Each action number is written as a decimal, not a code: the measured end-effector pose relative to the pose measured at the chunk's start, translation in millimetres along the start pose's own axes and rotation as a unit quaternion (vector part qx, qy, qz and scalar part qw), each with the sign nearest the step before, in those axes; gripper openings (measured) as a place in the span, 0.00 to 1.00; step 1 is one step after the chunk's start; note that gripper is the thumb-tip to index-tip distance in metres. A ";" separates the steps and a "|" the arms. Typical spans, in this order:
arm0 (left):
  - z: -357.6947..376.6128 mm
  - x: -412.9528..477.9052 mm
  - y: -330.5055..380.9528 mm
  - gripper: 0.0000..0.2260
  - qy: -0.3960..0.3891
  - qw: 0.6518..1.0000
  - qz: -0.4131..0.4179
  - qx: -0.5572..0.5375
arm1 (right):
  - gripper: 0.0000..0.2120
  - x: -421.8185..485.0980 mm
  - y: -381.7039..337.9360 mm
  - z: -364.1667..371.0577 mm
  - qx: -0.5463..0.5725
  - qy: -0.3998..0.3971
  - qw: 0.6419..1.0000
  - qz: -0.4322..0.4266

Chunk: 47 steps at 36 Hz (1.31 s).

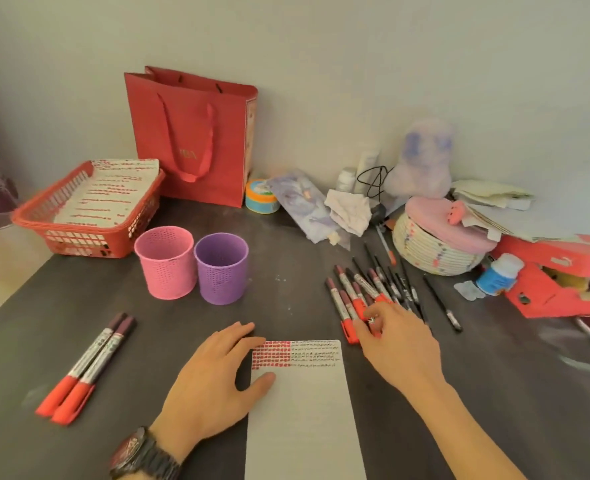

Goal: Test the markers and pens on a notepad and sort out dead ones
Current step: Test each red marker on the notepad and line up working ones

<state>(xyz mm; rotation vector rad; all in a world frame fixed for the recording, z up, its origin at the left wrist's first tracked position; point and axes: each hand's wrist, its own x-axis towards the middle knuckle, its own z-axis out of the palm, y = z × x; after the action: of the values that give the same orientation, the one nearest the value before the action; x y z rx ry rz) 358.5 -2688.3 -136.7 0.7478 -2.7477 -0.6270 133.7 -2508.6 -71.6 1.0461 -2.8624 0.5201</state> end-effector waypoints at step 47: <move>2.1 -29.8 26.4 0.21 0.145 0.981 0.132 0.011 | 0.09 -93.7 -73.9 48.9 0.573 -0.098 0.813 0.031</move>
<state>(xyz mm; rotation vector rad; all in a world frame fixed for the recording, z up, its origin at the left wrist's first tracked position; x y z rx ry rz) 371.6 -2651.3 -129.6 0.4255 -2.5258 -0.3965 256.0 -2519.6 -110.9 1.0614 -2.5611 2.4321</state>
